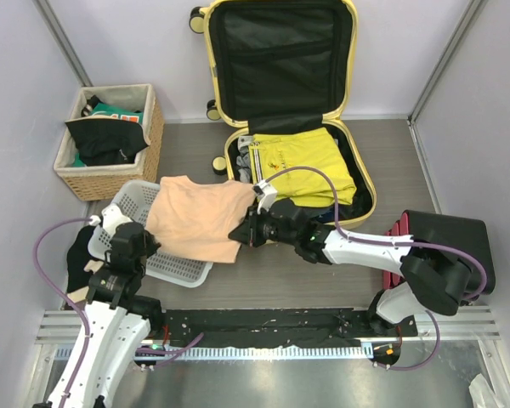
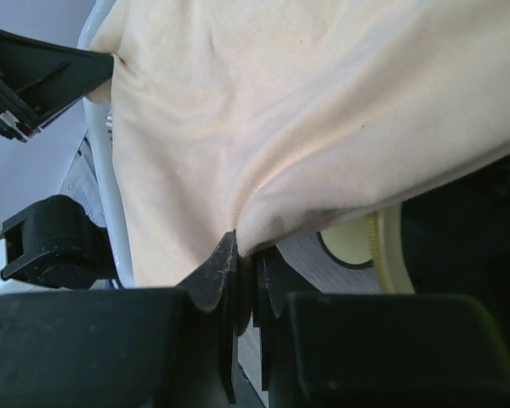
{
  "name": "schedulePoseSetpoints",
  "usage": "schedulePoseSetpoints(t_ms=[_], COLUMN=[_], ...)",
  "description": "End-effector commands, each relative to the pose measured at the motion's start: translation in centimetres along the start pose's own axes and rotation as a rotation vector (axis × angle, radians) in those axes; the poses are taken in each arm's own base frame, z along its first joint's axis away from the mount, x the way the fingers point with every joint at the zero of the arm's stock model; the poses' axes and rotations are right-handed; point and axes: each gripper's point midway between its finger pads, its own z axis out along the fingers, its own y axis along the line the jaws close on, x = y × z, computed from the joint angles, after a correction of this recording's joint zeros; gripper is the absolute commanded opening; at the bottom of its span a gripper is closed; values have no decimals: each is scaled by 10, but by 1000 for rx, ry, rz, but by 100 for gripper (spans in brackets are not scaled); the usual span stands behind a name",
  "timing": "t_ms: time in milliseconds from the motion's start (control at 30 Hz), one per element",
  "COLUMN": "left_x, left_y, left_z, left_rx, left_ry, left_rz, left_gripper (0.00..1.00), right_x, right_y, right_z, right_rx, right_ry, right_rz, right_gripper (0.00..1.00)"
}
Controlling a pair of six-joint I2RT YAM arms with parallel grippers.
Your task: Open, take out, and arrange the luggage
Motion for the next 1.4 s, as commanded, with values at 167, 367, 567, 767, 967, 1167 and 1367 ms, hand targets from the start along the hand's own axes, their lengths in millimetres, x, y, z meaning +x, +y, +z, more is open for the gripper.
schedulePoseSetpoints(t_ms=[167,367,567,767,967,1167,1367], left_x=[-40,-56,-75,-82,-86,-80,-85], left_y=[41,52,54,65,72,75,67], left_z=[4,5,5,6,4,9,11], left_rx=[-196,-289,-357,-438,-495,-503,-478], left_ry=[-297,-375,-431,-476,-499,-495,-484], left_rz=[-133,-132,-98,-77,-66,-63,-59], left_gripper=[0,0,0,3,9,21,57], right_x=[19,23,24,33,46,52,62], right_y=[35,46,48,56,66,72,79], right_z=[34,50,61,73,79,81,85], right_rx=[-2,-5,11,1,-20,-18,-33], right_ry=[42,55,72,101,135,144,175], right_rz=[-26,-41,-56,-65,-73,-82,-89], right_gripper=[8,8,8,9,12,16,42])
